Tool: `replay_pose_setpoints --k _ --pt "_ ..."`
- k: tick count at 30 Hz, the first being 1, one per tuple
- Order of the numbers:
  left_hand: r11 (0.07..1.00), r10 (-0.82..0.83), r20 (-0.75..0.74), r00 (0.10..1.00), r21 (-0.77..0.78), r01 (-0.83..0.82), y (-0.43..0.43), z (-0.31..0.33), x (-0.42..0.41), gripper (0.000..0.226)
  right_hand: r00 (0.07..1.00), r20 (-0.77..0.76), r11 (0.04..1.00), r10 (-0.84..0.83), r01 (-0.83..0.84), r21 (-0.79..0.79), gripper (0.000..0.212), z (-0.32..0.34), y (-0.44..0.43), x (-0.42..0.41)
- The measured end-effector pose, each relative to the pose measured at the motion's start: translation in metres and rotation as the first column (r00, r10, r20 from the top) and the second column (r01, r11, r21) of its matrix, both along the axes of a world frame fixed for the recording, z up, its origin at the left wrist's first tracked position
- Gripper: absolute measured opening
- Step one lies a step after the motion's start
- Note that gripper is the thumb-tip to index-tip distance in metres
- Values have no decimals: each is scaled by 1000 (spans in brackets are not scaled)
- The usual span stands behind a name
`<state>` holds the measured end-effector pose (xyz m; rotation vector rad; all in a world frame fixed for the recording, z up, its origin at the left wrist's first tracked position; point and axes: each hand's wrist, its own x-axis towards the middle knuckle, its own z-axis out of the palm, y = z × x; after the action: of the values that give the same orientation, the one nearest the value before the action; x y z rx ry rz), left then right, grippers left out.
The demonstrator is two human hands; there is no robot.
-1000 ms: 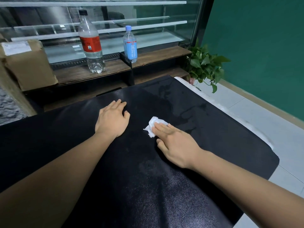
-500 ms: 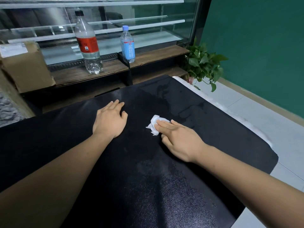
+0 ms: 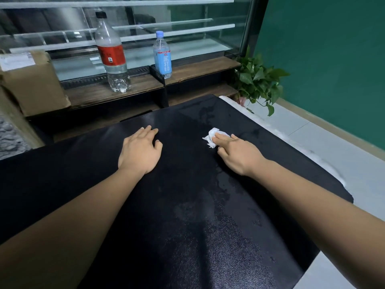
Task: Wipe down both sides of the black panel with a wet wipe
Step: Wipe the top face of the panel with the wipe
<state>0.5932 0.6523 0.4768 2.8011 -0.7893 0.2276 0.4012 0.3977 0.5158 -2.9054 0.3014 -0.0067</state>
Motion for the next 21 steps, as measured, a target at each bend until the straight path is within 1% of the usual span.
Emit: replay_pose_setpoints --k 4,10,14,21 --pt "1000 3 -3 1000 1 -3 0 -2 0 60 1000 10 1000 6 -6 26 44 1 8 -7" --pt "1000 -1 -6 1000 0 1 0 -2 0 63 1000 12 1000 22 -22 6 36 4 34 -32" --pt "1000 1 -9 1000 -6 -1 0 -1 0 61 995 34 995 91 -90 -41 33 1 53 -52" --pt "1000 0 -8 1000 -7 0 0 -1 0 61 977 47 978 208 -207 -30 55 -4 86 -89"
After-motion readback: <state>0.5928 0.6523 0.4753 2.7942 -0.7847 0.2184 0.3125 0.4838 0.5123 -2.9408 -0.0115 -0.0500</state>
